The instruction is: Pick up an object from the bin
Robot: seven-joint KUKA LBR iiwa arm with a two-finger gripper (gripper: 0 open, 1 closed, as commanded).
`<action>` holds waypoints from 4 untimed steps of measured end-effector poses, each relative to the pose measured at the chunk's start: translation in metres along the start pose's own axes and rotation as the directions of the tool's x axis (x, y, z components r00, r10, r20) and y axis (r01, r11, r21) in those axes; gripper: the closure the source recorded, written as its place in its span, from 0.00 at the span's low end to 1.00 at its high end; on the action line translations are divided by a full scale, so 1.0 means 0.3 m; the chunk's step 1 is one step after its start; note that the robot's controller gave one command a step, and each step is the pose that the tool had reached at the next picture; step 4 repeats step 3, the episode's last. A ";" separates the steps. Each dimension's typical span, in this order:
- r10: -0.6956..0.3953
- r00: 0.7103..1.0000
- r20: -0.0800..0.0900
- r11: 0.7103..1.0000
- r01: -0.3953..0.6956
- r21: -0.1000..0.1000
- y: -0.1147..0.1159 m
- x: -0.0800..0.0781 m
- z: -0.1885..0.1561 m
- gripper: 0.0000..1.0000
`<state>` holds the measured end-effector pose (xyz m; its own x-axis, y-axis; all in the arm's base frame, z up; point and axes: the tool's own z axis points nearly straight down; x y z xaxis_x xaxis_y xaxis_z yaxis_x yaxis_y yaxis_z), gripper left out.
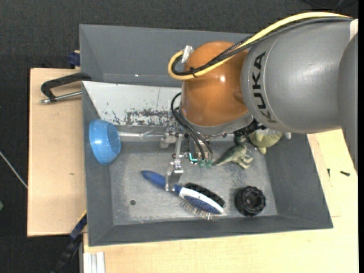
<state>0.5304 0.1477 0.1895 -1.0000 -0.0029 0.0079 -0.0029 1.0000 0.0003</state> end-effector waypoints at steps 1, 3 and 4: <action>-0.025 1.000 0.000 1.000 0.025 0.001 -0.152 0.135 0.380 0.00; -0.030 0.999 0.021 1.000 0.030 -0.002 -0.180 0.099 -0.051 1.00; -0.030 0.999 0.021 1.000 0.030 -0.002 -0.180 0.099 -0.051 1.00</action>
Offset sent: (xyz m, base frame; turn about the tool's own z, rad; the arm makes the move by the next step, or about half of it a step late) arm -0.0392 -0.0452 -0.1104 -0.0262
